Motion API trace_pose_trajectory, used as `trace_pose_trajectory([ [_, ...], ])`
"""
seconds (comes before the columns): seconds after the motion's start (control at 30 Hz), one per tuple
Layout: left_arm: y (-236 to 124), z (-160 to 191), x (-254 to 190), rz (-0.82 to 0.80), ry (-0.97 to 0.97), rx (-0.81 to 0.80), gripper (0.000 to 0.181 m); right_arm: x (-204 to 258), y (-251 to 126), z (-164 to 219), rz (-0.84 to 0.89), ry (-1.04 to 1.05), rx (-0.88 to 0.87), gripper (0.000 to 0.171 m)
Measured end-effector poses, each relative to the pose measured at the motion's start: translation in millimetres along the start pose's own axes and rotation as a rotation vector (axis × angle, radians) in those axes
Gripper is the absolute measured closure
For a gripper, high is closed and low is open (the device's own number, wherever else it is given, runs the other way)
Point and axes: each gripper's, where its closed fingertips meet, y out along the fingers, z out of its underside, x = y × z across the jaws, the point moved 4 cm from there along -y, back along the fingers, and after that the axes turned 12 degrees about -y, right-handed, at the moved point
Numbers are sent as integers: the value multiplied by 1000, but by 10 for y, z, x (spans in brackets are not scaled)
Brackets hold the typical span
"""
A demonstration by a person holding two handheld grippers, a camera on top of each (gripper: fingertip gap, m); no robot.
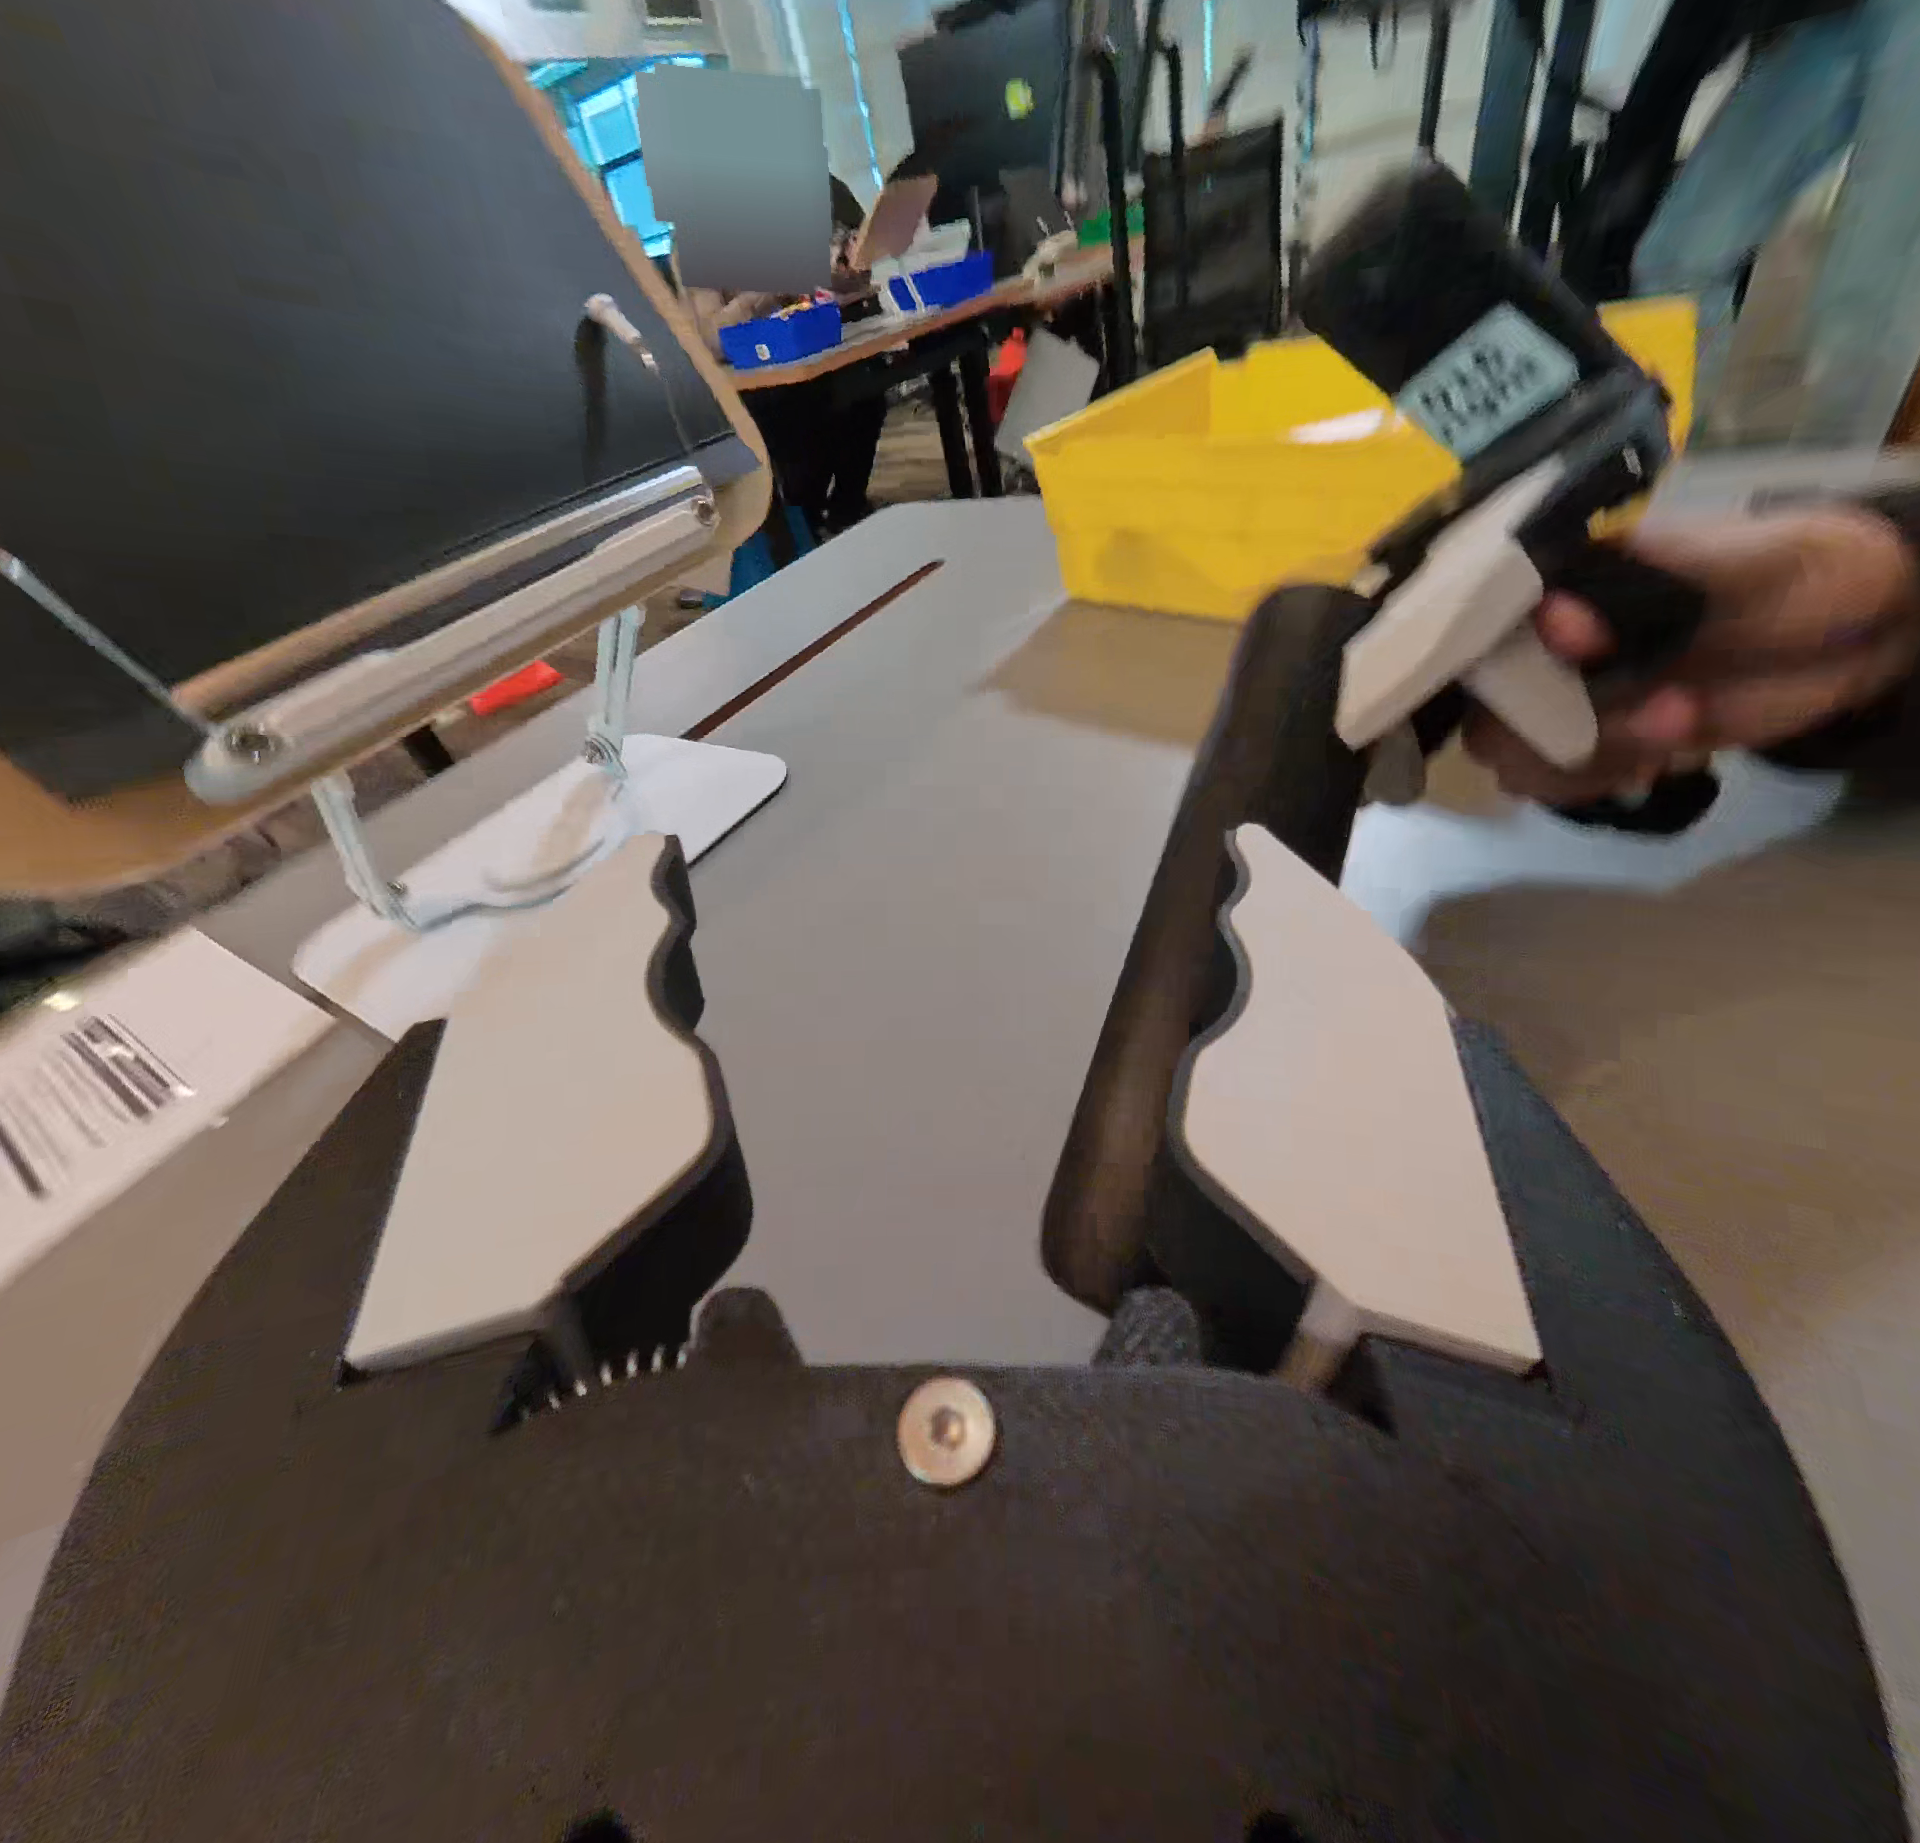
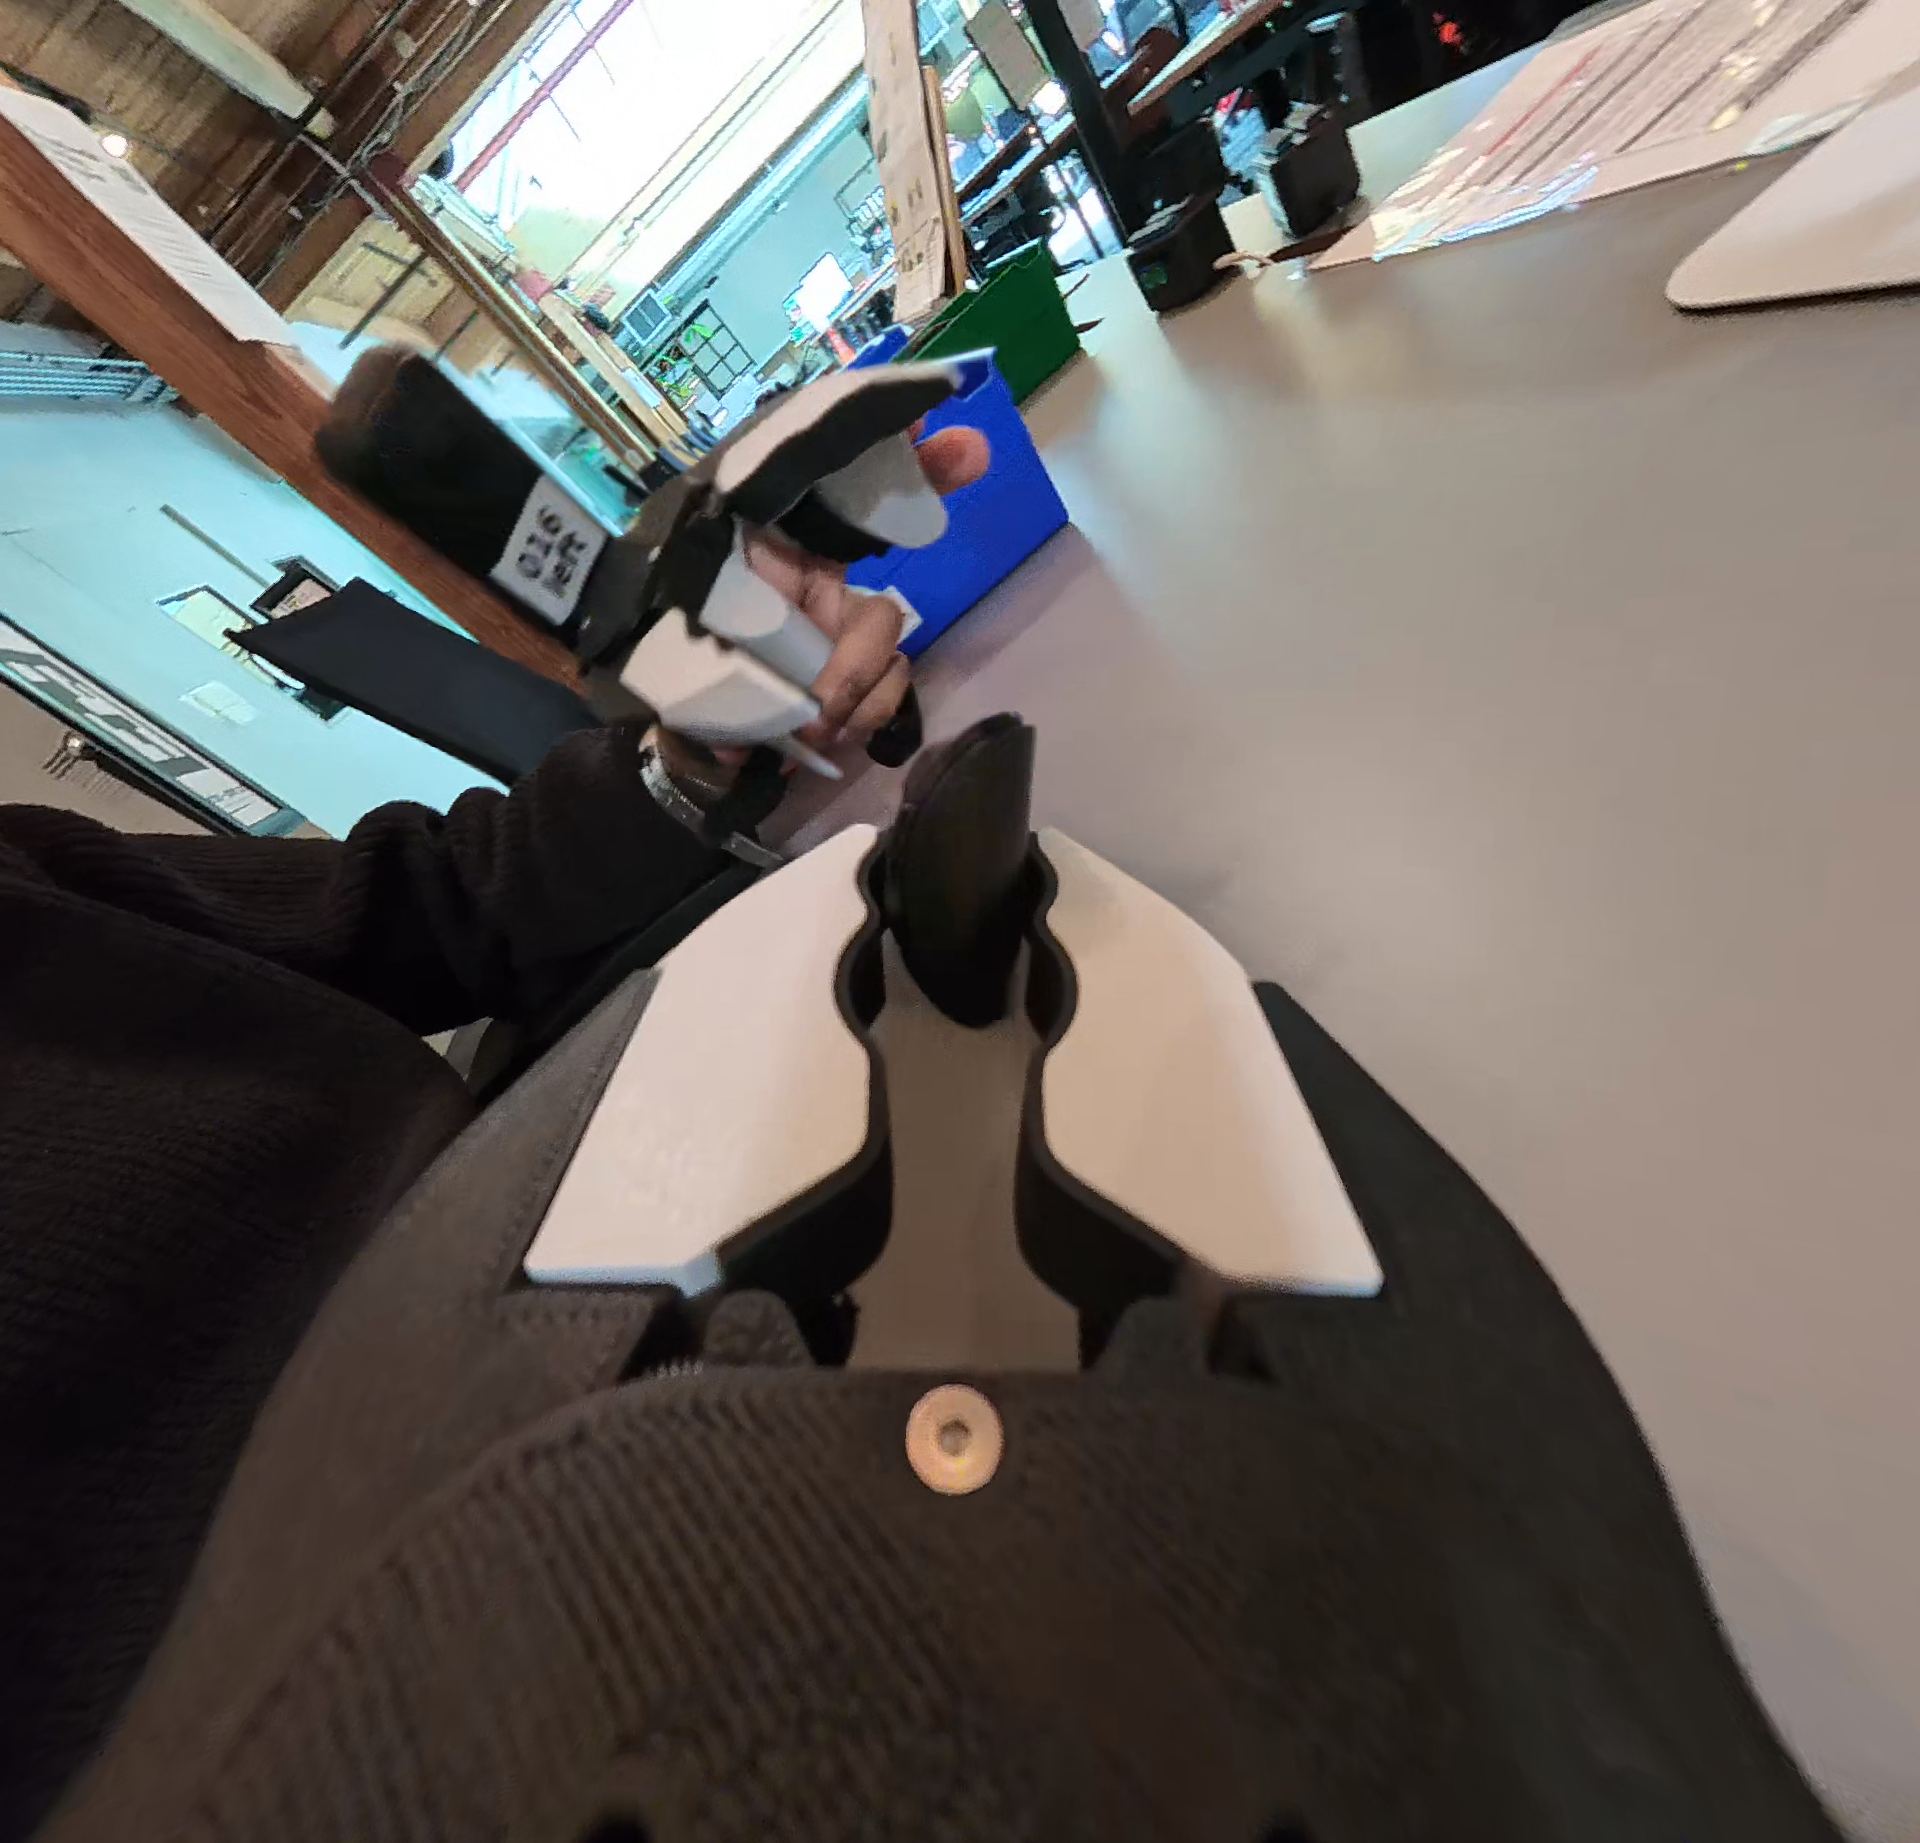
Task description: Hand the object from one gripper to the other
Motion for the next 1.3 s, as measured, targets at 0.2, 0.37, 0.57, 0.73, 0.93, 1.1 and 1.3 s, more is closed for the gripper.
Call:
trace_pose_trajectory([
  [0.2,119,264,-470,115,206,214,93,-102,-42,-1,40,98,-36,147],
  [0.37,195,583,-415,-12,356,446,96,-108,-60,-21,39,110,-52,148],
  [0.57,195,667,-312,-105,484,493,118,-35,-36,-39,37,52,-42,148],
  [0.73,191,646,-311,-109,488,489,127,35,-37,-95,17,20,-81,146],
  [0.93,198,609,-354,-71,395,453,129,76,-99,-286,2,11,-276,104],
  [1.1,206,558,-393,7,174,416,129,71,-251,-460,35,-34,-423,88],
  [1.3,197,448,-447,171,-216,345,129,128,-342,-573,62,-164,-490,81],
])
